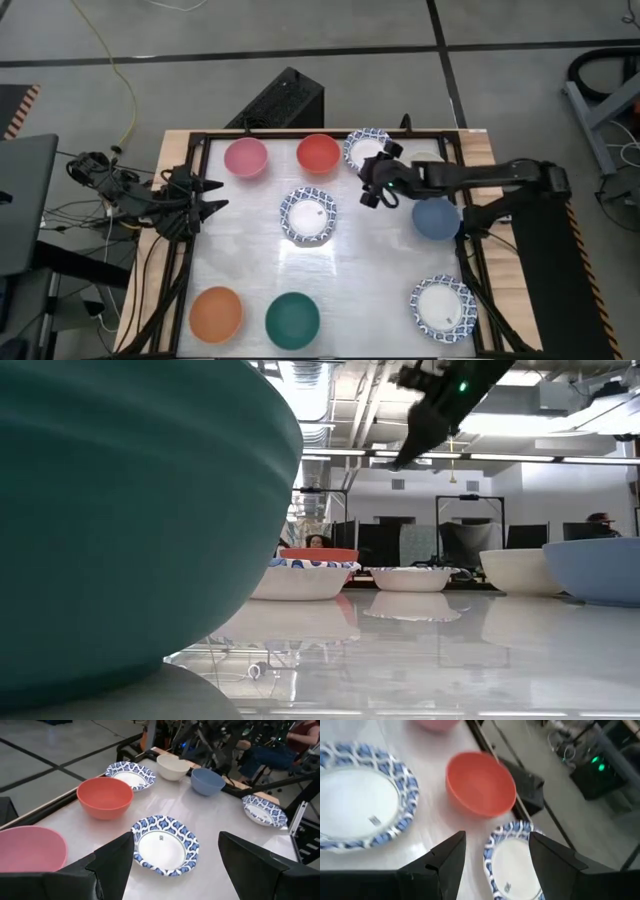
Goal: Nest bowls inside each other
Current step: Stack the top blue white patterned bowl on top of the middle blue white patterned bowl, then stack the bottom blue white patterned bowl on top of the top blue white patterned bowl
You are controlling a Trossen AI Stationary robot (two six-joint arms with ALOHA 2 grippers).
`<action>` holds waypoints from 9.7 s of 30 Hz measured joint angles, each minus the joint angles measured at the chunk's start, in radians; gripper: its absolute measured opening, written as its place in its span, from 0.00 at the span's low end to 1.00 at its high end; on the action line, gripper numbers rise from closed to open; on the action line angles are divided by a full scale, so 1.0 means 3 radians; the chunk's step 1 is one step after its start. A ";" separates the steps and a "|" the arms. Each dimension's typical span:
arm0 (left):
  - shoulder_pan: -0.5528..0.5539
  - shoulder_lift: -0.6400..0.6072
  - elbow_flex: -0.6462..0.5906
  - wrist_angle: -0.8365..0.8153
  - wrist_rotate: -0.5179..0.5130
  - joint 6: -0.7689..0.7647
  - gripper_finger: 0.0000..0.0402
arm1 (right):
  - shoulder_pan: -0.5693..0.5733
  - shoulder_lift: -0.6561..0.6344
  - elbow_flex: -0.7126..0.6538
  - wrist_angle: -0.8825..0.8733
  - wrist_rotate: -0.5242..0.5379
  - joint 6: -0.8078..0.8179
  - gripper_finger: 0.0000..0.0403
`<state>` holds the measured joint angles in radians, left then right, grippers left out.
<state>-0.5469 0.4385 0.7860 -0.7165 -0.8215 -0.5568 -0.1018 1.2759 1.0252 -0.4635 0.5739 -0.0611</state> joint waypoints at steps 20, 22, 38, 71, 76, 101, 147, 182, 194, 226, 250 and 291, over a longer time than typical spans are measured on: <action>-0.0001 0.0000 -0.0001 -0.0133 -0.0021 0.0014 0.69 | -0.0473 0.1283 -0.0003 -0.0154 -0.0094 -0.0171 0.59; -0.0001 0.0000 -0.0013 -0.0129 -0.0056 0.0002 0.69 | -0.0502 0.1390 -0.0003 -0.0137 -0.0085 -0.0221 0.59; 0.0000 0.0000 -0.0016 -0.0193 -0.0161 -0.0033 0.69 | -0.0633 0.1755 -0.0005 -0.0015 0.0193 -0.0228 0.56; 0.0000 0.0000 -0.0018 -0.0192 -0.0182 -0.0028 0.69 | -0.0642 0.1746 0.0192 -0.0171 0.0532 0.0276 0.02; 0.0000 0.0000 -0.0018 -0.0195 -0.0180 -0.0015 0.69 | -0.0642 0.1746 0.0541 -0.0391 0.0614 0.0140 0.02; 0.0000 0.0000 -0.0019 -0.0292 -0.0184 -0.0042 0.69 | -0.0157 0.1746 0.1814 -0.0491 0.0797 -0.1166 0.02; 0.0000 0.0000 -0.0019 -0.0299 -0.0169 -0.0100 0.69 | 0.0972 0.1741 0.1115 -0.0279 -0.0508 -0.1594 0.01; 0.0000 0.0000 -0.0019 -0.0301 -0.0188 -0.0103 0.69 | 0.0836 0.1762 0.0706 0.0271 -0.0884 -0.1539 0.01; 0.0000 0.0000 -0.0019 -0.0301 -0.0191 -0.0104 0.69 | 0.0831 0.1763 0.0603 0.0403 -0.0870 -0.1540 0.03; 0.0000 0.0001 -0.0019 -0.0301 -0.0188 -0.0104 0.69 | 0.0723 0.1762 0.0603 0.0521 -0.0865 -0.1279 0.36; 0.0000 0.0001 -0.0019 -0.0332 -0.0140 -0.0116 0.69 | 0.0909 0.1760 0.1030 -0.0530 -0.1068 -0.0467 0.55; -0.0001 0.0001 -0.0019 -0.0363 -0.0165 -0.0015 0.69 | 0.2545 0.1760 0.1137 -0.2500 -0.2855 0.6656 0.54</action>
<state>-0.5472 0.4389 0.7803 -0.8253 -0.8712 -0.5614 0.6616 1.8038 1.3663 -1.2136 -0.2827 1.9356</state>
